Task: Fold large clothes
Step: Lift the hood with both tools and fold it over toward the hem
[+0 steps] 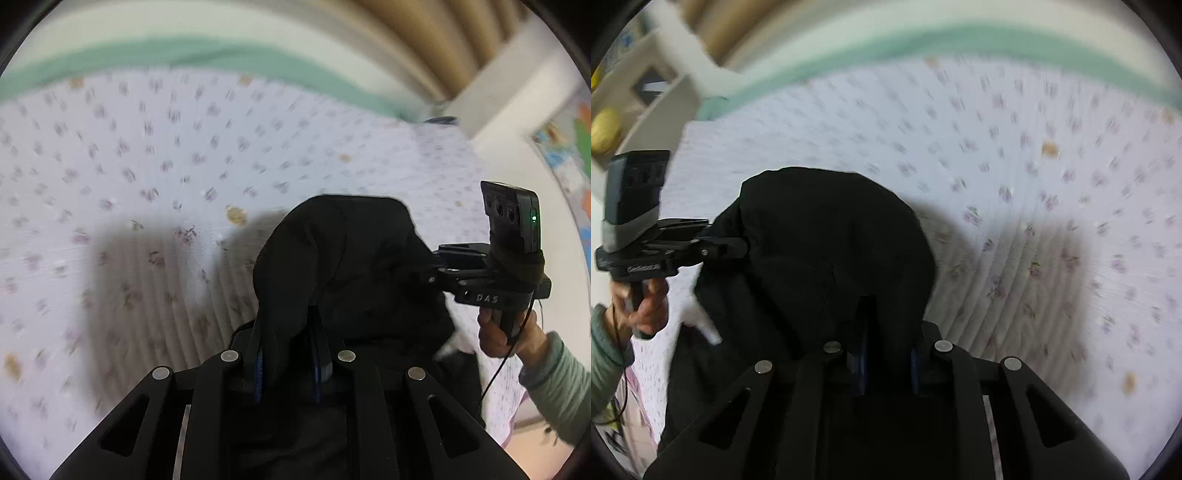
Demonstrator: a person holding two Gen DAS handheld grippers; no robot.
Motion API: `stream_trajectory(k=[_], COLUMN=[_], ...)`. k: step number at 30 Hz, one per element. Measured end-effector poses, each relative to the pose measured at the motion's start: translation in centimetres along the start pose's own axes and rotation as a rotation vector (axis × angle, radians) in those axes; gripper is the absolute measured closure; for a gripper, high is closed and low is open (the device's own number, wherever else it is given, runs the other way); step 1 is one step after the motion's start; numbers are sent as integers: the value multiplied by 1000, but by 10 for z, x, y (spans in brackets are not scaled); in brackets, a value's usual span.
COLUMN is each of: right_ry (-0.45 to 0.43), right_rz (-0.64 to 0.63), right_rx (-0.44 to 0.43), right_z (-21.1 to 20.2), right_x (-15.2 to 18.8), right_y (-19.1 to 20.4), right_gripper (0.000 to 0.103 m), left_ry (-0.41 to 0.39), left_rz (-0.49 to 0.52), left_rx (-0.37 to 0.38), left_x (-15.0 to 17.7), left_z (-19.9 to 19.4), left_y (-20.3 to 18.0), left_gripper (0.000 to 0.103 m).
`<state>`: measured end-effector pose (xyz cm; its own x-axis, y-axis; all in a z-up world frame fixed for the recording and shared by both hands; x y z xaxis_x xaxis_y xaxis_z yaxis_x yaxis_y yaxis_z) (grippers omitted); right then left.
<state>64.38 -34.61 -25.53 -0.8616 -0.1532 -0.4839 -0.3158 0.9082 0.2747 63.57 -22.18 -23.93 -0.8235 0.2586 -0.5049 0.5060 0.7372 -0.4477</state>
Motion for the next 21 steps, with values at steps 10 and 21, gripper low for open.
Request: stream_trajectory(k=[10, 21], right_ry=[-186, -119], right_rz=[-122, -112], right_rx=[77, 101], right_z=[-155, -175], right_x=[91, 247], right_y=[104, 176], right_gripper=[83, 83], left_ry=[-109, 2], left_rz=[210, 179], left_rx=[-90, -141], left_x=[96, 267], left_z=[-120, -137], left_y=[-111, -155], left_gripper=[85, 85])
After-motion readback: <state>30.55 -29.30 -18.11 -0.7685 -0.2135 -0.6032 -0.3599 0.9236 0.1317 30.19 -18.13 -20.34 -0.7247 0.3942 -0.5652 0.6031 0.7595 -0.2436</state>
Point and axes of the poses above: each gripper's, at about its wrist camera, not at the fingertips, and z roughly the way its jaws point, y to its left, x to its underside, the point moved 10 cm from there along z, roughly the way its jaws point, and after that the axes turned 2 degrees about x, right-handed, at the moved point
